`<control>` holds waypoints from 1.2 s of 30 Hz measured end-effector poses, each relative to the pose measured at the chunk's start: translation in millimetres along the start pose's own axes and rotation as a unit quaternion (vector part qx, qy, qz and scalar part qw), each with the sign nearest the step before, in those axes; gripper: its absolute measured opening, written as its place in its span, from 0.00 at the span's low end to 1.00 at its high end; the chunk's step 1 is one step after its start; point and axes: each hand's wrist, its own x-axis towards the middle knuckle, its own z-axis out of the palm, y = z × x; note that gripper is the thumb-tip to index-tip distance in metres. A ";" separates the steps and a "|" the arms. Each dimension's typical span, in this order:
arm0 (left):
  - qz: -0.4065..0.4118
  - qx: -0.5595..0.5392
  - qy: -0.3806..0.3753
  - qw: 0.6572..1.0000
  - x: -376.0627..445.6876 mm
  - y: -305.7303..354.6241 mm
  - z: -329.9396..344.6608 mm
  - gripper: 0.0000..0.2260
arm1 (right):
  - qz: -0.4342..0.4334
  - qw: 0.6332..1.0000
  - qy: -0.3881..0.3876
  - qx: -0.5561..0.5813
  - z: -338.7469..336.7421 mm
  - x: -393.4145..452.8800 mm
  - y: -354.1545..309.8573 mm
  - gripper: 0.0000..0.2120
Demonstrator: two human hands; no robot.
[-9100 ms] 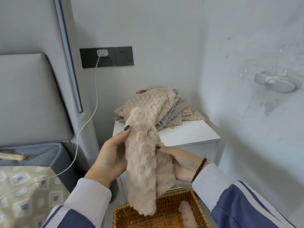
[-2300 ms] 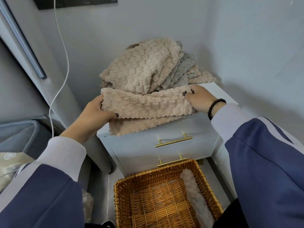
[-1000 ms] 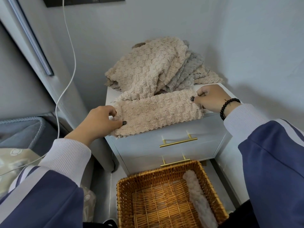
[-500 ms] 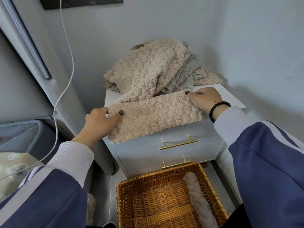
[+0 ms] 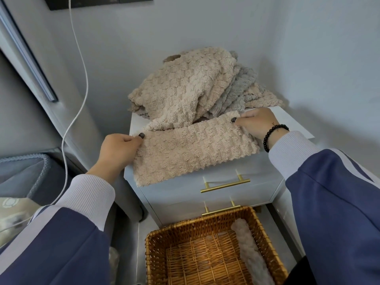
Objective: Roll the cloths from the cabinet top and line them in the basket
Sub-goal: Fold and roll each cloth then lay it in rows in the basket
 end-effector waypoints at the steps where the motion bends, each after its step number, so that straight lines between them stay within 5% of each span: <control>1: 0.008 0.000 0.004 1.000 0.8 -0.4 0.1 0.20 | 0.001 1.000 0.006 0.010 0.5 0.4 -0.6 0.13; 6: 0.046 -0.024 0.029 0.998 1.8 0.1 0.5 0.21 | -0.002 0.996 0.030 0.087 1.8 -1.4 -2.1 0.11; 11: 0.065 -0.103 0.037 0.992 -6.9 9.2 -3.3 0.08 | 0.030 0.978 0.051 0.200 0.7 -2.2 -3.2 0.08; 19: 0.045 -0.209 0.035 0.976 -16.3 9.1 -13.2 0.06 | 0.134 0.953 -0.079 0.260 -7.8 -7.4 -2.5 0.14; 36: 0.095 -0.389 0.014 0.916 -82.8 21.9 -40.2 0.06 | 0.033 0.870 0.023 0.492 -43.8 -80.7 -1.6 0.17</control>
